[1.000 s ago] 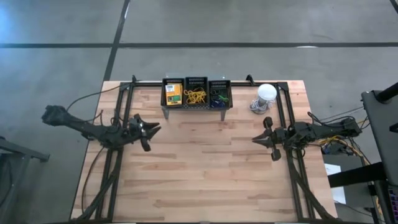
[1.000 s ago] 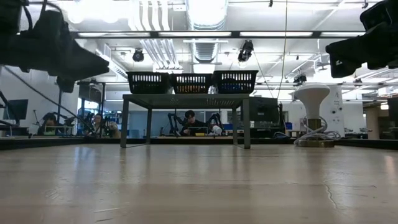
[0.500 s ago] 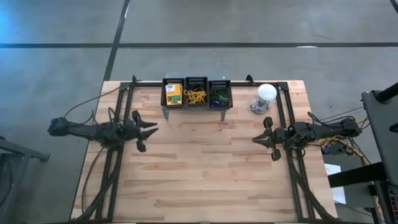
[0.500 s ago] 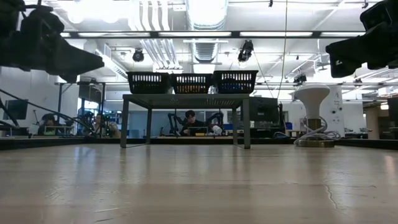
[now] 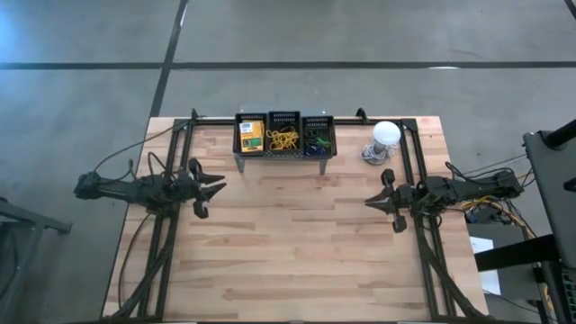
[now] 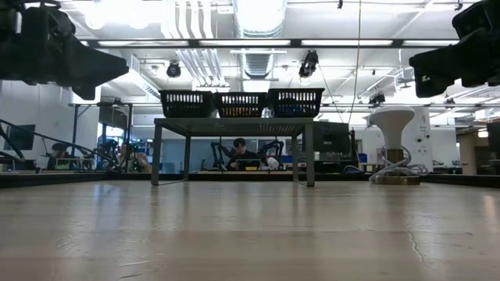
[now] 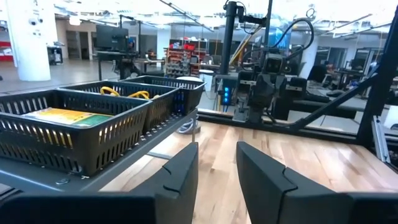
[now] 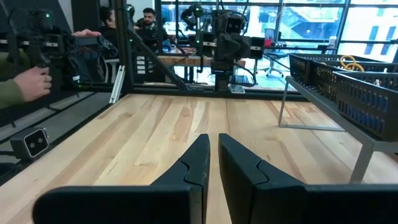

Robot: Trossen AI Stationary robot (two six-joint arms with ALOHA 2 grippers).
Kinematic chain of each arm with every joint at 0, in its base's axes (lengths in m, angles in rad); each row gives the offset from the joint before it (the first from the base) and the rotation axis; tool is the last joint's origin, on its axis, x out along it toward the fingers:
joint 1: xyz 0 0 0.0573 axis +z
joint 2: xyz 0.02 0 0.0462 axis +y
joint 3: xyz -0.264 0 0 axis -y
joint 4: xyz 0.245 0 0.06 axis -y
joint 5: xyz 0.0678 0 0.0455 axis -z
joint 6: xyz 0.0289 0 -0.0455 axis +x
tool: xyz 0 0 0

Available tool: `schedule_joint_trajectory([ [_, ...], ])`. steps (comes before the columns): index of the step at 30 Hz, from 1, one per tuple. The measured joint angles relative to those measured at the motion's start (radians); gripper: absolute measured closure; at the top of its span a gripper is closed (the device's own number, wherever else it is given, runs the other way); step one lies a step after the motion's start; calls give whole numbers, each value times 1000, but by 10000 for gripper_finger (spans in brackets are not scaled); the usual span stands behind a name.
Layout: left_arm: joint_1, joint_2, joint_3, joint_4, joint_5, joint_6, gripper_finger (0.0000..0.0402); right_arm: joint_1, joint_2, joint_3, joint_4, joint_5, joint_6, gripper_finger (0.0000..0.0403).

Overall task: Pick & Place Office Desk Supplies
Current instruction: Return to Home Position

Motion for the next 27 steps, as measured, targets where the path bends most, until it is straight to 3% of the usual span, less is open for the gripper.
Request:
schedule_joint_trajectory([
  [27,0,17,0,4,-4,7,288,0,0,0,0,0,0,371],
])
